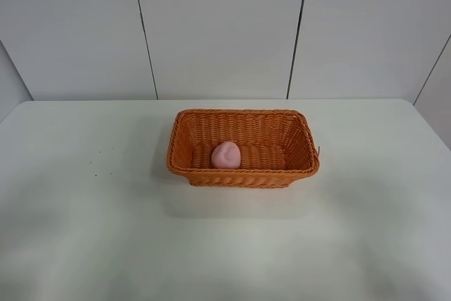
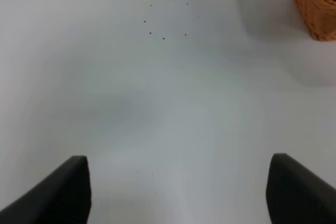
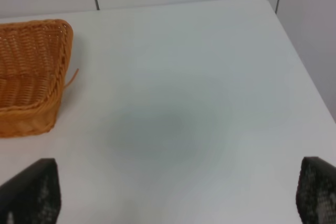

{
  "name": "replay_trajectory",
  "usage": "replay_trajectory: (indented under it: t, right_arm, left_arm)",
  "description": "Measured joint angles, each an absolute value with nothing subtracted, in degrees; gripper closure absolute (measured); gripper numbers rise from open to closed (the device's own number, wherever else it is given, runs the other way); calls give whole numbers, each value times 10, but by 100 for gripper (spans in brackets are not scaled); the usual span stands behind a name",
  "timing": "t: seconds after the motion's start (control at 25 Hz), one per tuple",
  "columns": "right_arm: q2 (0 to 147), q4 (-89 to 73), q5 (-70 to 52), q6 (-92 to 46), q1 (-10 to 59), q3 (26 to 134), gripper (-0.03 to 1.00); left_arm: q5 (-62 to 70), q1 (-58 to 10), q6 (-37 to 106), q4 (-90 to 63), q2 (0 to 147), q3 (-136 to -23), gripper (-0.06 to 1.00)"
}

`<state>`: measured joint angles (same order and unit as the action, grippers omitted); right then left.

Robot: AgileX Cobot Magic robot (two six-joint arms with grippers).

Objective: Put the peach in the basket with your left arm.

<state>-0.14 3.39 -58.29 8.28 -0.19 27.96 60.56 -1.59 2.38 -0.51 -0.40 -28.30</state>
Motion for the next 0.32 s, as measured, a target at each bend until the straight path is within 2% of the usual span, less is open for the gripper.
replay_trajectory:
  t: [0.32]
  right_arm:
    - [-1, 34, -583, 83, -2, 280, 27]
  left_arm:
    - [606, -16, 16, 0, -4, -283, 15]
